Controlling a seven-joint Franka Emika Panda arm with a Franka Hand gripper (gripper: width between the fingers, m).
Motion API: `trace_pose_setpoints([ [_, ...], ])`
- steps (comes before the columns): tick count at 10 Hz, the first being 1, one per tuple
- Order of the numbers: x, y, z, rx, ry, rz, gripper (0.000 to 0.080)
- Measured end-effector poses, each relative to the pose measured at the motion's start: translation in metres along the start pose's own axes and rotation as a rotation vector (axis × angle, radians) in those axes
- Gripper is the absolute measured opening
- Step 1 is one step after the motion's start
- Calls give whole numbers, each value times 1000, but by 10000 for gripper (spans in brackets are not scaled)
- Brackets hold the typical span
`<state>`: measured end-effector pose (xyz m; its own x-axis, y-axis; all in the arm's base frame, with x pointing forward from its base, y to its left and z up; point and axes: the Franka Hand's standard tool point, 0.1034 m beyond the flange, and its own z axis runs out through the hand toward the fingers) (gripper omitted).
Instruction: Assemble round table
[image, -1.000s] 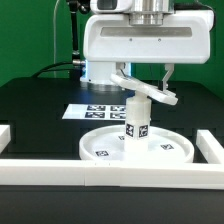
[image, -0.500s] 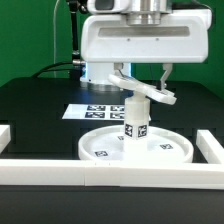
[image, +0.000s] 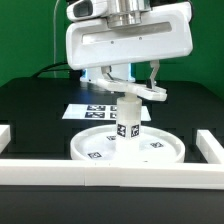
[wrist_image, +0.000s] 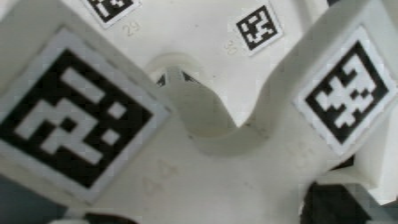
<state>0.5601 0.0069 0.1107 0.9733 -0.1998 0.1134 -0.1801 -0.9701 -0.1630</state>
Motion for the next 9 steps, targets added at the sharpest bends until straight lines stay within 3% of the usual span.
trace_pose_setpoints([
  [2, 0, 2, 0, 3, 1, 1, 448],
  [4, -1, 21, -1, 64, -1, 106, 448],
  [6, -2, 26, 0, 87, -5, 121, 448],
  [9, -3, 25, 1, 85, -8, 135, 448],
])
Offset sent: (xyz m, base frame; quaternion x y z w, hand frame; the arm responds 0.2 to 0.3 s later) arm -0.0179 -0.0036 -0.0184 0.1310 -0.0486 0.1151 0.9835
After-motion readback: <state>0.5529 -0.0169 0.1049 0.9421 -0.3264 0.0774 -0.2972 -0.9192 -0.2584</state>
